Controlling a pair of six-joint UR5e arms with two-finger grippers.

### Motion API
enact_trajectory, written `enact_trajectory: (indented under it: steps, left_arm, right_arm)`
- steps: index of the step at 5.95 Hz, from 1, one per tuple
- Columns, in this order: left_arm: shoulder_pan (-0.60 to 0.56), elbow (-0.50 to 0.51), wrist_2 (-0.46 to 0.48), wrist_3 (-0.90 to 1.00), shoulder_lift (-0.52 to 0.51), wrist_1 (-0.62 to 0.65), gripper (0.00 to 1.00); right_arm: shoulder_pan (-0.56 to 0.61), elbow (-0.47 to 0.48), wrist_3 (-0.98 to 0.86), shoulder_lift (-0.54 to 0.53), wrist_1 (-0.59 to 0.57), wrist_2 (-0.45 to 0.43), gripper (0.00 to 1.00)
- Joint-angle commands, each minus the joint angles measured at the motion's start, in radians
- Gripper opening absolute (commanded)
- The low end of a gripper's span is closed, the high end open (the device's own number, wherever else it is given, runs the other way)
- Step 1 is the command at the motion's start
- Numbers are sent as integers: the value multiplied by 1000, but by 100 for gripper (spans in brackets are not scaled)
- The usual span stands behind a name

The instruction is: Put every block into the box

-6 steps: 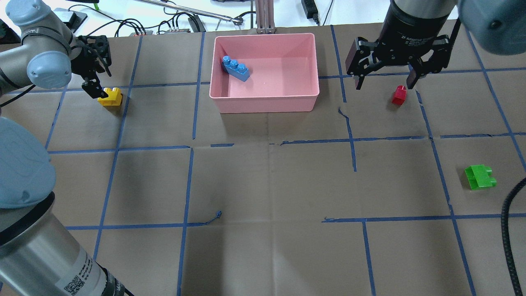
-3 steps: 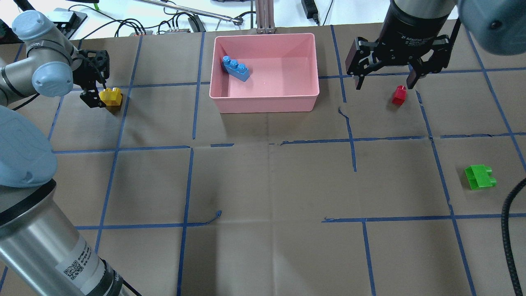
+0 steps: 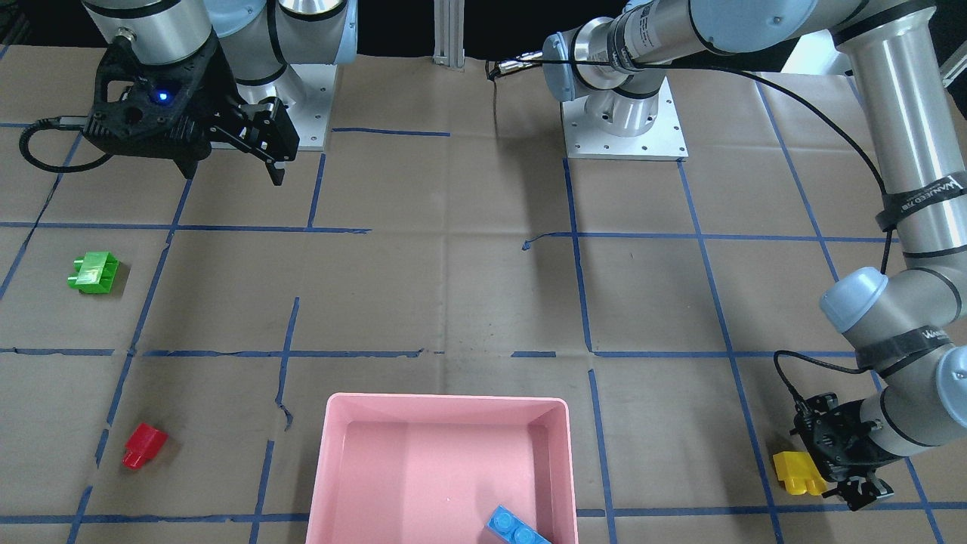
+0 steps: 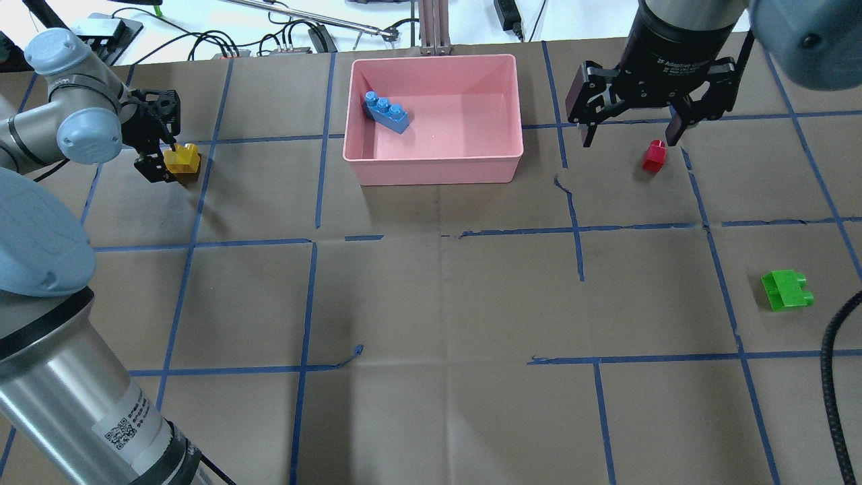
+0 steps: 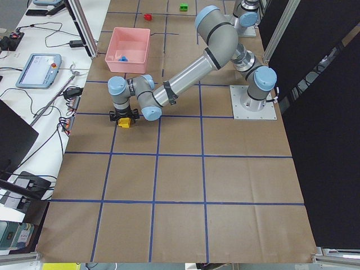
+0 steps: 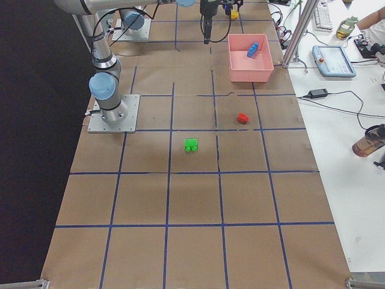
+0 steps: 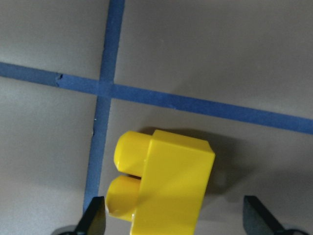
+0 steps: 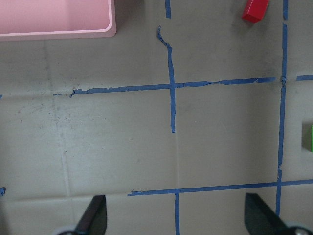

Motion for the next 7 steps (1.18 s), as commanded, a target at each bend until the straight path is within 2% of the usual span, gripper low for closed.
enact_trajectory:
  steps: [1, 2, 3, 4, 5, 6, 7]
  left_arm:
    - [-2, 10, -9, 0, -23, 2, 96]
    - [-2, 10, -12, 0, -23, 2, 80]
    - [-2, 10, -13, -10, -15, 2, 53]
    - [0, 9, -62, -32, -5, 0, 32]
    - [-6, 7, -62, -62, 5, -10, 10]
    - [-14, 7, -62, -72, 9, -16, 0]
    - [-29, 6, -78, -106, 43, -59, 0]
  right_arm:
    - [0, 0, 0, -1, 0, 0, 100]
    - [0, 0, 0, -1, 0, 0, 100]
    - [0, 0, 0, -1, 0, 0, 100]
    - [0, 0, 0, -1, 0, 2, 100]
    - [0, 0, 0, -1, 0, 0, 100]
    - [0, 0, 0, -1, 0, 2, 100]
    - [0, 0, 0, -1, 0, 2, 100]
